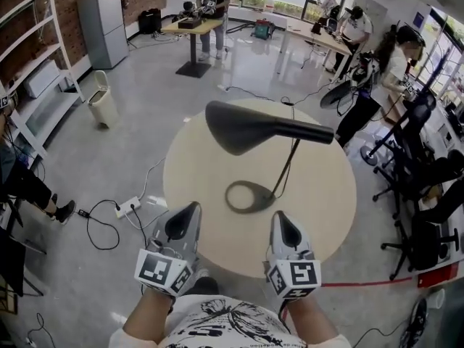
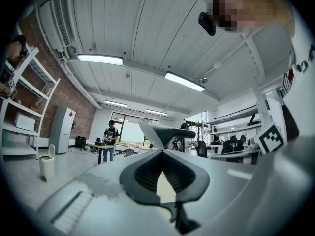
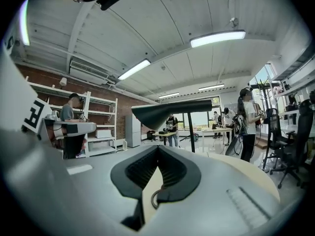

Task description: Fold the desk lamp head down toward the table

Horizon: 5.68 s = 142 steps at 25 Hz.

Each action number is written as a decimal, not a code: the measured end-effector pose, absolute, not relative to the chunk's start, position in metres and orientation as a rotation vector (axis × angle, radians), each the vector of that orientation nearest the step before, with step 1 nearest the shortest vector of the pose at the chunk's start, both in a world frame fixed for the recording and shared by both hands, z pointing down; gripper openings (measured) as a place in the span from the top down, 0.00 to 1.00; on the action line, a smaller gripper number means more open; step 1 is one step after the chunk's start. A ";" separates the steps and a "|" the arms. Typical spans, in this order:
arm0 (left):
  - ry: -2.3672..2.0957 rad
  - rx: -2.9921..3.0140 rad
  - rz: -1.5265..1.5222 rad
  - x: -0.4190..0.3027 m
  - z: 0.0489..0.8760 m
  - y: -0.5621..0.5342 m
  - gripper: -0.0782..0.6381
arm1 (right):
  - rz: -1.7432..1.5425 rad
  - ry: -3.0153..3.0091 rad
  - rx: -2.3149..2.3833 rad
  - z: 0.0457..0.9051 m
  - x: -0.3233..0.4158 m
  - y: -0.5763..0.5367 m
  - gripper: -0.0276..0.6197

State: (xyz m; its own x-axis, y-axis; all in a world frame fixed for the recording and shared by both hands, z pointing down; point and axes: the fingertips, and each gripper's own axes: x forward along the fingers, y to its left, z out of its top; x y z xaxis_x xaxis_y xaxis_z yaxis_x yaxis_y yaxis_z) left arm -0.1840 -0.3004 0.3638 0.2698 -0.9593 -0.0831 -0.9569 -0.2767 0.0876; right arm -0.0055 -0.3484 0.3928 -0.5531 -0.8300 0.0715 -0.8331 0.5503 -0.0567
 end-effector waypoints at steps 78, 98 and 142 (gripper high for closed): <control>-1.360 2.577 -0.005 -0.144 0.445 -0.472 0.90 | 0.277 -2.384 1.672 0.453 0.009 -0.440 0.94; -1.456 2.640 -0.032 -0.161 0.418 -0.380 0.89 | 0.101 -2.454 1.724 0.430 -0.008 -0.385 0.94; -1.792 2.440 -0.008 -0.026 0.421 0.016 0.89 | 0.064 -2.714 1.260 0.432 0.094 -0.022 0.94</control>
State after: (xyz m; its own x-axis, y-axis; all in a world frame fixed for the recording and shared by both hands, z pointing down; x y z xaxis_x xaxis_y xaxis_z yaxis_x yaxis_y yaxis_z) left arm -0.0256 0.0158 0.4212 0.3013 -0.9514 0.0634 -0.9508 -0.2949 0.0947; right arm 0.0942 -0.0222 0.4316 -0.6365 -0.7560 0.1528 -0.7624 0.6467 0.0240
